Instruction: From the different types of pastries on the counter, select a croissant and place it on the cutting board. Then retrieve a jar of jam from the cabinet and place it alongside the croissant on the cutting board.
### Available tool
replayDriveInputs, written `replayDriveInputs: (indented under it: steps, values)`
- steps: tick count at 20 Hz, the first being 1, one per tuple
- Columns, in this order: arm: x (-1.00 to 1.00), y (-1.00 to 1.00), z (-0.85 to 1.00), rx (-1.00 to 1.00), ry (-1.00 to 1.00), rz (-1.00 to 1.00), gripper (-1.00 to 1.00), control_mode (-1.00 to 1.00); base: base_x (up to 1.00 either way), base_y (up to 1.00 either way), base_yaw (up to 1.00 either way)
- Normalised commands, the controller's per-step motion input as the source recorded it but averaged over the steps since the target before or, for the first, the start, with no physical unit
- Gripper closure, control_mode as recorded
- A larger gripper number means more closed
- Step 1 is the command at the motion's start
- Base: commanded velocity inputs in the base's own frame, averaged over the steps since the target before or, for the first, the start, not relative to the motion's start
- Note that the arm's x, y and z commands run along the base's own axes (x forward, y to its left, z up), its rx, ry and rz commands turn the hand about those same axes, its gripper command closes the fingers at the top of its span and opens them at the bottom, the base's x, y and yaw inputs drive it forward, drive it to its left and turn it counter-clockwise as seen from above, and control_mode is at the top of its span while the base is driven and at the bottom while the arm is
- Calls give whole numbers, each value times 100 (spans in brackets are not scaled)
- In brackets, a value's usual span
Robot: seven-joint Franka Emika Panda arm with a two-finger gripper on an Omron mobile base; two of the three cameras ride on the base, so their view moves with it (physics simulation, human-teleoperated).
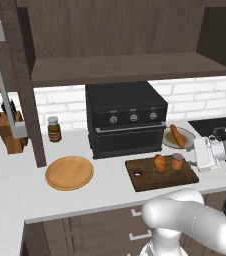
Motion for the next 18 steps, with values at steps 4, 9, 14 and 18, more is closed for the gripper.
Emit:
replayDriveInputs:
  steps: [4,9,14,18]
  values:
    - [-71,-24,0,-1,-5,0,-100,-100,0,0,0]
    - [-79,-36,0,0,-14,0,-100,-100,0,0,0]
    - [-100,-43,0,0,-16,0,-100,-100,0,0,0]
    - [-100,-48,-2,0,-19,0,-100,-100,0,0,0]
